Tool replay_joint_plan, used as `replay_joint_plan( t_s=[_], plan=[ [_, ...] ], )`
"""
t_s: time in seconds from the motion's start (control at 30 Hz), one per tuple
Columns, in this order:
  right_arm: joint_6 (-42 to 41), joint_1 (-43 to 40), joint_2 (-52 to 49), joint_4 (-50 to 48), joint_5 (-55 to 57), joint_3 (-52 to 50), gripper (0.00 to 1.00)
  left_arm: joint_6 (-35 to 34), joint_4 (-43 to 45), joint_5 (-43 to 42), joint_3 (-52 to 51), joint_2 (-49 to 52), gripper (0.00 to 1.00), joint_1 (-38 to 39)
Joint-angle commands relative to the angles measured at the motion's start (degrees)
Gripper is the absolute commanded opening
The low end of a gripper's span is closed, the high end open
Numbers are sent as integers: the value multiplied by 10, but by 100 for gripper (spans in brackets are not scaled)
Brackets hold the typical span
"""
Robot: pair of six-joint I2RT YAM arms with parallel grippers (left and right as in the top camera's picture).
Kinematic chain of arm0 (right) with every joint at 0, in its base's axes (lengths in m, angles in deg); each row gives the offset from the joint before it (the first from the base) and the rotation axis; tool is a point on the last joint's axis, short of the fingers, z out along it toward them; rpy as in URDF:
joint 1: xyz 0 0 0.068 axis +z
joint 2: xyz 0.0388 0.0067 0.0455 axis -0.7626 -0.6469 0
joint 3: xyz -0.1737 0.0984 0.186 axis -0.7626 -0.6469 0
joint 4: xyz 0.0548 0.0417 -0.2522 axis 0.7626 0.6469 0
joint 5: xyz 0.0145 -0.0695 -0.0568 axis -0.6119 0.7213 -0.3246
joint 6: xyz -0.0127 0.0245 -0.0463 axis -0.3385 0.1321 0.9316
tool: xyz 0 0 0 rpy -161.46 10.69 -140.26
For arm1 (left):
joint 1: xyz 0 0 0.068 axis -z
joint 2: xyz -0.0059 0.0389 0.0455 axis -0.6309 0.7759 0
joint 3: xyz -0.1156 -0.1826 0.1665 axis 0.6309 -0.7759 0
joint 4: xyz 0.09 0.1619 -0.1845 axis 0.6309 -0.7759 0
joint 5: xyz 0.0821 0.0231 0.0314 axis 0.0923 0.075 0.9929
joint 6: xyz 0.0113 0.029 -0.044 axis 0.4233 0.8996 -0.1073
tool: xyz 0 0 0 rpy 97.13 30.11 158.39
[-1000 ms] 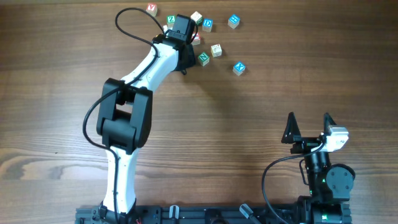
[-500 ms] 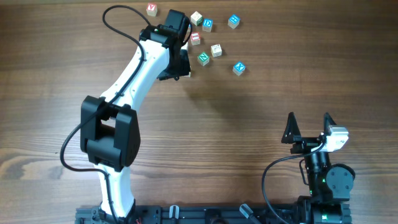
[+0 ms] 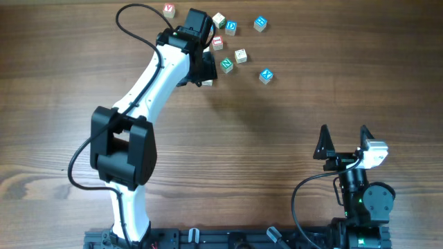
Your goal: Form a circle
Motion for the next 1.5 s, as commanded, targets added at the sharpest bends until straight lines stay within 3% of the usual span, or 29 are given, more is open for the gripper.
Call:
replay_joint_plan(
  t_s=[0.0,0.17,0.37,0.47,0.57,0.73,0.87,1.03,1.47],
  plan=[
    [6,-3,5,-2,-9,-1,100,3,16,-3,-12,31,76,7],
    [6,-3,5,-2,-9,-1,100,49,105,-3,-33,58,79,16],
    [6,-3,5,-2,-9,-1,100,50,146,8,-33,89,78,15],
    [6,-3,5,-2,-9,-1,100,50,153,8,-33,104,55,15],
    [6,-3,5,-2,-9,-1,100,50,154,8,-33,110,44,15],
    [5,-3,5,-2,-9,-1,100,50,157,8,-33,104,33,15],
    [6,-3,5,-2,-9,-1,100,50,151,8,-33,68,32,15],
    [5,-3,5,-2,-9,-1,100,50,99,8,-33,-19,32,15],
    [6,-3,5,-2,-9,-1,100,46,-142,14,-33,-236,29,-15]
  ],
)
